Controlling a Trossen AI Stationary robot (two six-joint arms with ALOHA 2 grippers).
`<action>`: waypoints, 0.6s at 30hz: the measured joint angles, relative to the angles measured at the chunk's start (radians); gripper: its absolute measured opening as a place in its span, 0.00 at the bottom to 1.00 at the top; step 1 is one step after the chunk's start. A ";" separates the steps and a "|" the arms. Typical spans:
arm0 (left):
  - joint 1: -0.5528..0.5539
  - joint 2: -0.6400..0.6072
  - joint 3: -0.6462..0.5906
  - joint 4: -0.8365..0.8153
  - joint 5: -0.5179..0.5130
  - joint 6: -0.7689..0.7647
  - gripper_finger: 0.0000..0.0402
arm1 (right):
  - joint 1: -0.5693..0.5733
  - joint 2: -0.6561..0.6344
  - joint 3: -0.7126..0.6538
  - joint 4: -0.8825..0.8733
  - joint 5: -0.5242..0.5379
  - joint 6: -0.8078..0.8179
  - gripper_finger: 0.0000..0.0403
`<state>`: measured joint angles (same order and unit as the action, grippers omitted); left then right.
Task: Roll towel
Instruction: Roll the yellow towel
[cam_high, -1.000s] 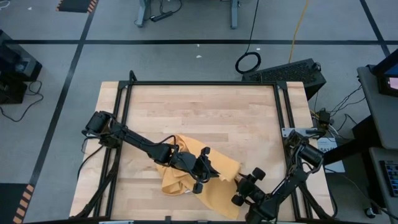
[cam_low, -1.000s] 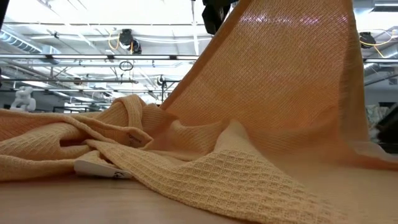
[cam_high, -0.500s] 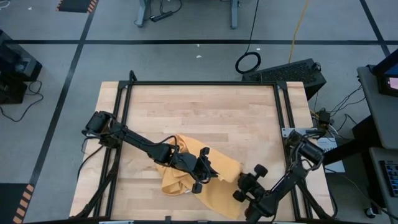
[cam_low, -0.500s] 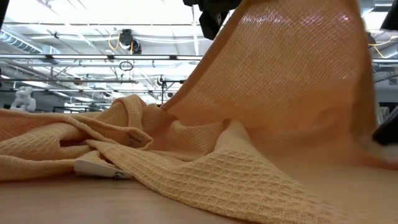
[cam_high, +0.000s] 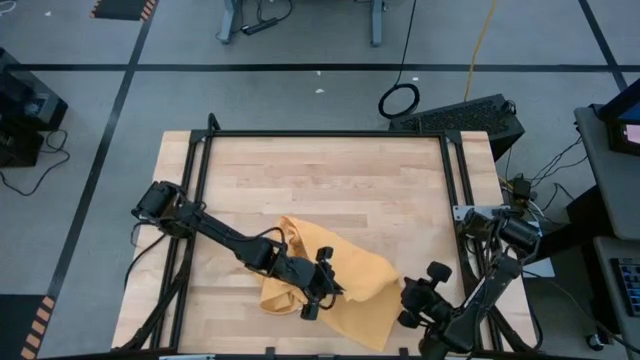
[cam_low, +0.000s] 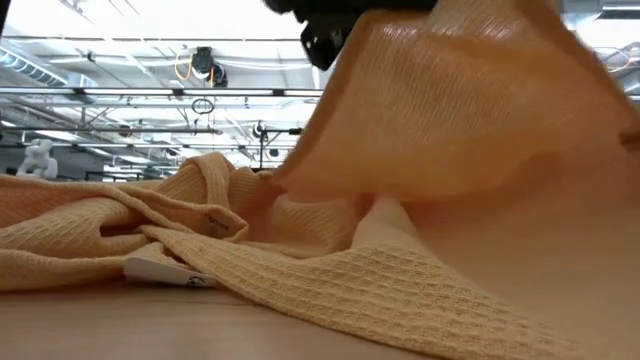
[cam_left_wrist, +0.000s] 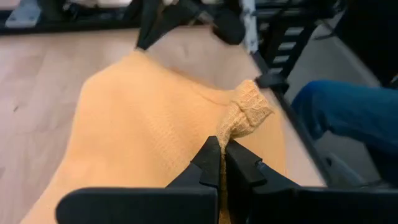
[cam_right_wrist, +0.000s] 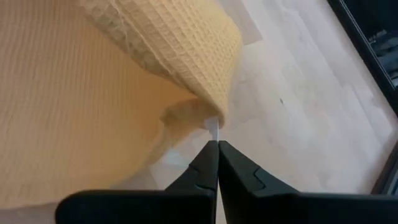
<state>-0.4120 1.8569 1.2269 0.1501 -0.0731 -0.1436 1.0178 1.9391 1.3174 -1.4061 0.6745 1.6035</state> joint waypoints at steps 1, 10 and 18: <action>-0.007 0.007 0.000 0.023 0.009 0.000 0.02 | 0.003 0.000 0.000 0.001 -0.005 -0.007 0.00; -0.042 0.051 0.000 0.195 0.125 -0.008 0.02 | 0.011 0.000 -0.002 -0.044 -0.072 -0.047 0.00; -0.037 0.052 0.000 0.046 -0.006 -0.032 0.02 | 0.014 0.000 -0.002 -0.048 -0.082 -0.131 0.00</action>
<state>-0.4489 1.9090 1.2266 0.1957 -0.0787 -0.1759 1.0322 1.9388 1.3151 -1.4542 0.5923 1.4727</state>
